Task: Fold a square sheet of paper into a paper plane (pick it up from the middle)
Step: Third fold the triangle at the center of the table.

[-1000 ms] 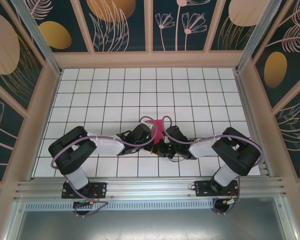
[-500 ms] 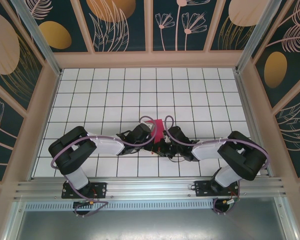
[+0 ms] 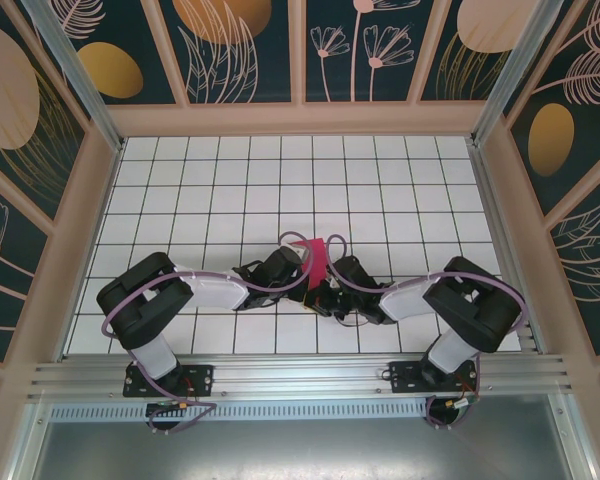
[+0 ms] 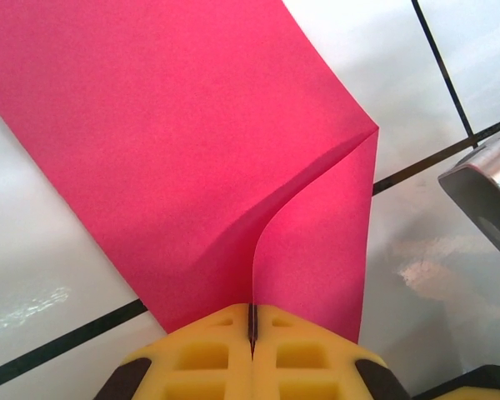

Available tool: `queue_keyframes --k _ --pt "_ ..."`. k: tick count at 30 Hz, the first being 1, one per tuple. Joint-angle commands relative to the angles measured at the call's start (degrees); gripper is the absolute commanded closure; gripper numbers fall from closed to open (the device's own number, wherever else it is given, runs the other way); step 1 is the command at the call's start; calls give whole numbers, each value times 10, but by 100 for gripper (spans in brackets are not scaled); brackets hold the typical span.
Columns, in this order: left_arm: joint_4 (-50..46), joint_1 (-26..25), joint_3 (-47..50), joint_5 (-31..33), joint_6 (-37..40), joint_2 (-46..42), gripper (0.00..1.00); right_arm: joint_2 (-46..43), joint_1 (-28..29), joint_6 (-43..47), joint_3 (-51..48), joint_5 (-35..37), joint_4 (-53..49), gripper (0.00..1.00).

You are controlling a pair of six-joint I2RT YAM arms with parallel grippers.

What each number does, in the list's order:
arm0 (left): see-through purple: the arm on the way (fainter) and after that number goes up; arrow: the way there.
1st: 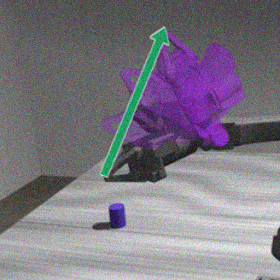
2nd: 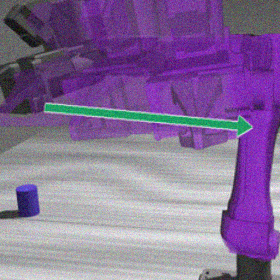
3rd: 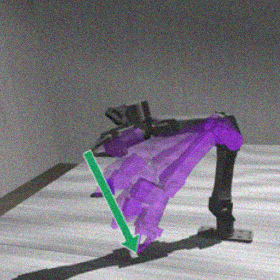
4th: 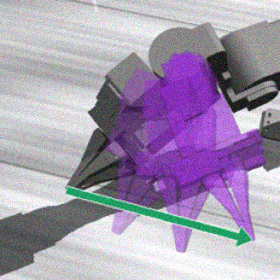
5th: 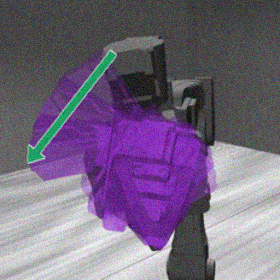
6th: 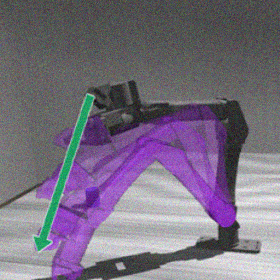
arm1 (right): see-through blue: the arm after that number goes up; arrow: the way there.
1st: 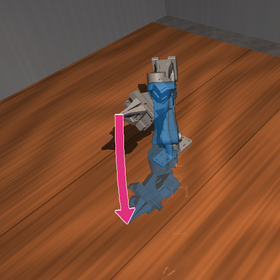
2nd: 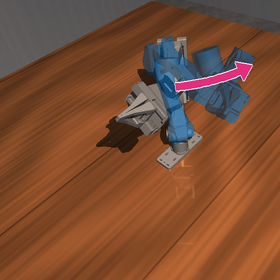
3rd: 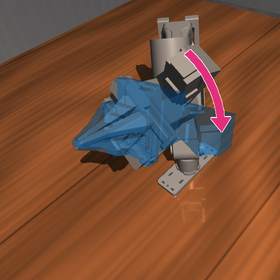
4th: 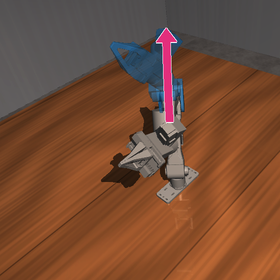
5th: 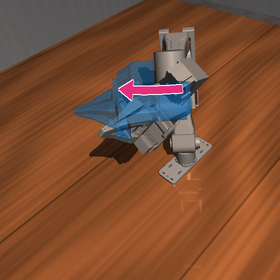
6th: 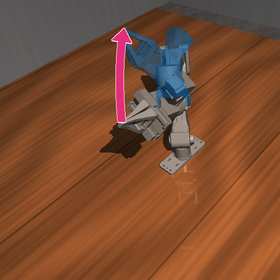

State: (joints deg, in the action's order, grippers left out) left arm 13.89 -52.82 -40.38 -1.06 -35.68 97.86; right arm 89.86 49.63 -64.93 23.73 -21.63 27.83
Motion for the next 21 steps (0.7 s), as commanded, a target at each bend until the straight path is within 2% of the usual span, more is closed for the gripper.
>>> queue_keyframes --k 1,5,10,13,21 --pt "0 -1 6 -6 -7 -8 100 -34 2 25 11 38 -84 97" --pt "-5 -1 5 -4 -4 -9 99 -87 -26 49 15 42 -111 96" --pt "-9 -1 3 0 -1 -8 98 -104 -101 97 18 19 -115 96" --pt "-11 -2 -1 0 0 -7 97 -83 -131 117 34 -9 -101 96" --pt "-19 -1 -11 2 0 -6 95 16 -142 153 99 -21 -104 97"
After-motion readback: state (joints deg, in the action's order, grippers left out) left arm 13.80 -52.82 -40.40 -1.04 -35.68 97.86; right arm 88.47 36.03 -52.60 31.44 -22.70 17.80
